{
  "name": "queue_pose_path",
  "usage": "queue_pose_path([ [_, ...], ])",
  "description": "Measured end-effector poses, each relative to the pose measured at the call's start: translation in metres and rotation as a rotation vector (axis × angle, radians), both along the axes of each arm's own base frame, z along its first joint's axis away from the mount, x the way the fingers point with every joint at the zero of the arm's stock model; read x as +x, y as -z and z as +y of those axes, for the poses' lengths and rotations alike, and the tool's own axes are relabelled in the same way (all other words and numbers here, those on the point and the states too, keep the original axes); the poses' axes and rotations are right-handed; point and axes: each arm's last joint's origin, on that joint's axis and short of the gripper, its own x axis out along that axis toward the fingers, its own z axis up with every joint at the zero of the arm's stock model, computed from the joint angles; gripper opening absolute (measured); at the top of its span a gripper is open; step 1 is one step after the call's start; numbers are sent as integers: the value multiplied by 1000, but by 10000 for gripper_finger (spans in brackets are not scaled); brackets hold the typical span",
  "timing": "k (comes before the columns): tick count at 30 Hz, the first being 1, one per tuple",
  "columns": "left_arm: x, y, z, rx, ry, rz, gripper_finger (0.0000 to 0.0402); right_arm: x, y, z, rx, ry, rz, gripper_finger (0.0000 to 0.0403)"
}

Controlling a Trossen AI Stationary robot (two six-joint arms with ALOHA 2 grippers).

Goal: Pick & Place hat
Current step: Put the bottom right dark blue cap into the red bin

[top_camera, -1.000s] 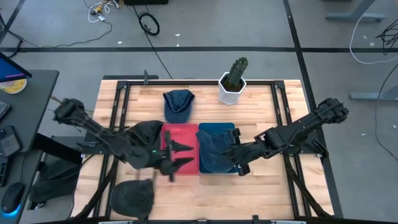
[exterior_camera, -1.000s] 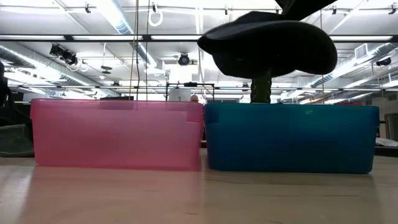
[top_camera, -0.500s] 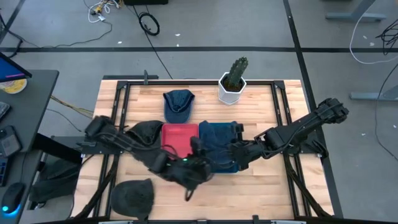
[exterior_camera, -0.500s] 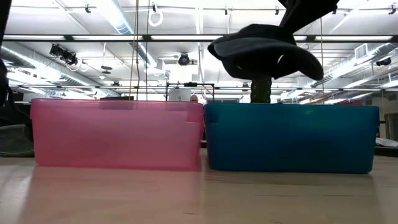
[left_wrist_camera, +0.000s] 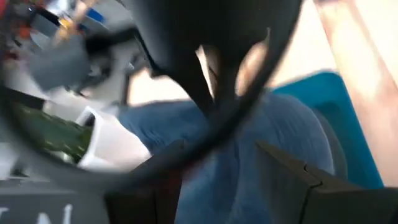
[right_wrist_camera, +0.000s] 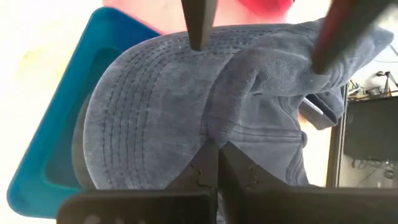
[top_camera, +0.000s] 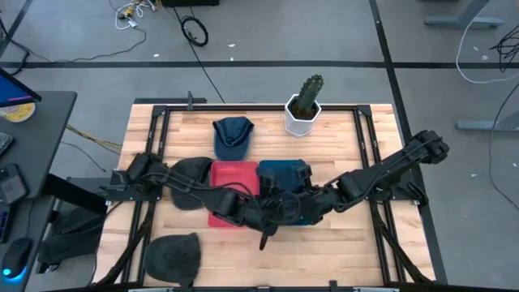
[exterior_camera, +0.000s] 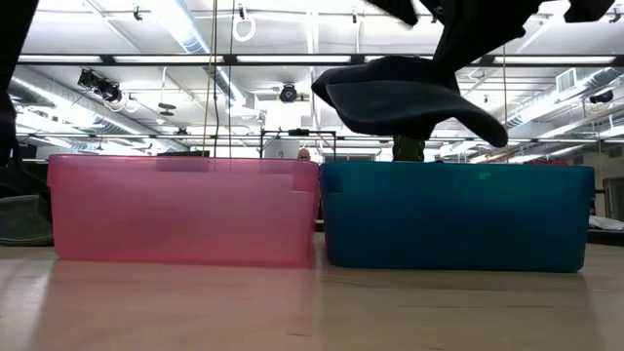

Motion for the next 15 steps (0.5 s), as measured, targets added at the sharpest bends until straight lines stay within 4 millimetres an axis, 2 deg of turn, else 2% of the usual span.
queue_pose_path([
  [4,-2,4,4,-48,-6,48,193,2,-1,0,-25,7,-30,0],
  [15,1,6,11,-109,-13,50,193,5,-6,15,-51,-142,-82,0],
])
